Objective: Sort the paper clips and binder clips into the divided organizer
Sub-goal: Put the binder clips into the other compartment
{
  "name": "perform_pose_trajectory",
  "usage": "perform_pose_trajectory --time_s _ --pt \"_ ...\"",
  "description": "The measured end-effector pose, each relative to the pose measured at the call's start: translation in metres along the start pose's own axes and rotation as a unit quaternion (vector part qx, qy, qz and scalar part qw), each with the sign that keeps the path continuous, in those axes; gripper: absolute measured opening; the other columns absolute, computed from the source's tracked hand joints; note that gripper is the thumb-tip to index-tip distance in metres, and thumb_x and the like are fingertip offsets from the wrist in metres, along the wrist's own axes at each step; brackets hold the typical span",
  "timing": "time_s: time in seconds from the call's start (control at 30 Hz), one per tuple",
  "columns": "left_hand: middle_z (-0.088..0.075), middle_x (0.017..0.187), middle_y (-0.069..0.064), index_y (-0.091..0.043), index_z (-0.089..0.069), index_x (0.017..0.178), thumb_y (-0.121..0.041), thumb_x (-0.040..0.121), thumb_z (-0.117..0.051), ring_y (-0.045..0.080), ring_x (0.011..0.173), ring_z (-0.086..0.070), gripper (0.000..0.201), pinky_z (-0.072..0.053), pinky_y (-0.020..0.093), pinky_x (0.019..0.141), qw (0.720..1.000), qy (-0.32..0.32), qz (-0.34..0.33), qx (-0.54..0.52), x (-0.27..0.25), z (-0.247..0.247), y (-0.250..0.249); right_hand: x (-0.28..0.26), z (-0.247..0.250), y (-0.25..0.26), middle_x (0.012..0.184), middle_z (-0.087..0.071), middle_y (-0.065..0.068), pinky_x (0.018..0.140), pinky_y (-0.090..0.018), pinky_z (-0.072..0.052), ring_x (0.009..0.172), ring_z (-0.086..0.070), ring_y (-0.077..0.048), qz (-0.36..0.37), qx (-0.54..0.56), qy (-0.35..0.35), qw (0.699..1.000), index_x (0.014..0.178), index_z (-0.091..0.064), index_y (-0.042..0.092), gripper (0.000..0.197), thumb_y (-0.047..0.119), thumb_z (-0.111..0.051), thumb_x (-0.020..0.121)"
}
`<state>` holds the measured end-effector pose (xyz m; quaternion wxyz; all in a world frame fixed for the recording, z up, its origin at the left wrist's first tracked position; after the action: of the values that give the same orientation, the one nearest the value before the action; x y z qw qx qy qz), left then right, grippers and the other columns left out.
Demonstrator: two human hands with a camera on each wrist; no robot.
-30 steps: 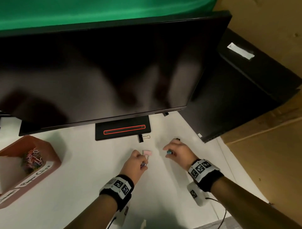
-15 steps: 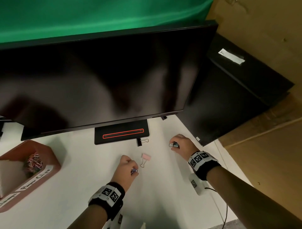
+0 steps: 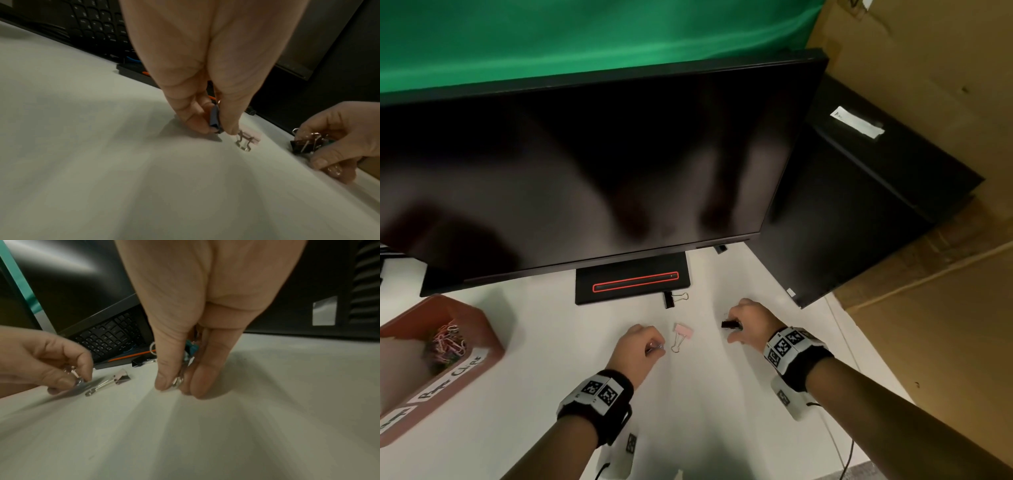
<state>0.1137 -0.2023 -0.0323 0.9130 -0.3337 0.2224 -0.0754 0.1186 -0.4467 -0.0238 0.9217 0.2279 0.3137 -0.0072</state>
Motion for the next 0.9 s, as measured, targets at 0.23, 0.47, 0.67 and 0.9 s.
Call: perform_pose_trajectory --time_s 0.23,0.47,0.67,0.9 --pt "-0.062 0.088 0.001 -0.020 -0.059 0.085 -0.011 0.081 -0.065 0.012 0.079 -0.059 0.012 -0.041 0.009 0.068 0.998 -0.017 -0.007 -0.059 0.018 0.003 -0.021 -0.006 -0.001 0.002 0.095 -0.054 -0.002 0.071 -0.027 -0.050 0.075 -0.053 -0.016 0.045 0.099 -0.011 0.994 0.106 -0.064 0.003 0.026 0.012 -0.068 0.082" --pt "-0.057 0.098 0.002 -0.028 -0.047 0.129 -0.011 0.079 -0.067 0.009 0.082 -0.054 0.057 -0.040 0.015 0.080 0.997 0.079 0.002 -0.010 0.027 -0.010 -0.030 0.012 0.014 0.027 0.105 -0.061 -0.013 0.072 -0.035 -0.059 0.078 -0.063 -0.024 0.080 0.168 -0.035 0.982 0.109 -0.066 0.008 0.026 0.010 -0.067 0.082" --pt "-0.050 0.100 0.002 -0.017 -0.055 0.108 -0.013 0.079 -0.065 0.016 0.084 -0.056 0.031 -0.045 0.021 0.079 0.998 0.047 0.024 0.046 0.027 -0.010 -0.020 0.043 0.016 0.063 0.121 -0.052 -0.010 0.083 -0.030 -0.054 0.103 -0.057 -0.027 0.132 0.097 -0.051 0.985 0.116 -0.064 0.008 0.033 0.014 -0.066 0.084" --pt "-0.044 0.090 0.002 -0.020 -0.049 0.083 -0.013 0.074 -0.068 0.014 0.072 -0.048 0.023 -0.035 0.015 0.061 0.998 0.009 0.060 0.033 0.004 0.020 0.020 0.064 -0.002 0.089 0.127 -0.050 -0.009 0.098 -0.022 -0.038 0.111 -0.054 -0.026 0.162 0.020 -0.053 0.985 0.118 -0.062 0.006 0.033 0.017 -0.062 0.087"
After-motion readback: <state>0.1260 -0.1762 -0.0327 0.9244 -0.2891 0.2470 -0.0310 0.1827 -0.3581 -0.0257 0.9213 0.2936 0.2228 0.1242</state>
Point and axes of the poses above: each hand's wrist, its own x-axis towards the middle knuckle, its own z-axis out of the back of the hand, y = z × x, the point moved 2 cm from there along x, towards the middle knuckle
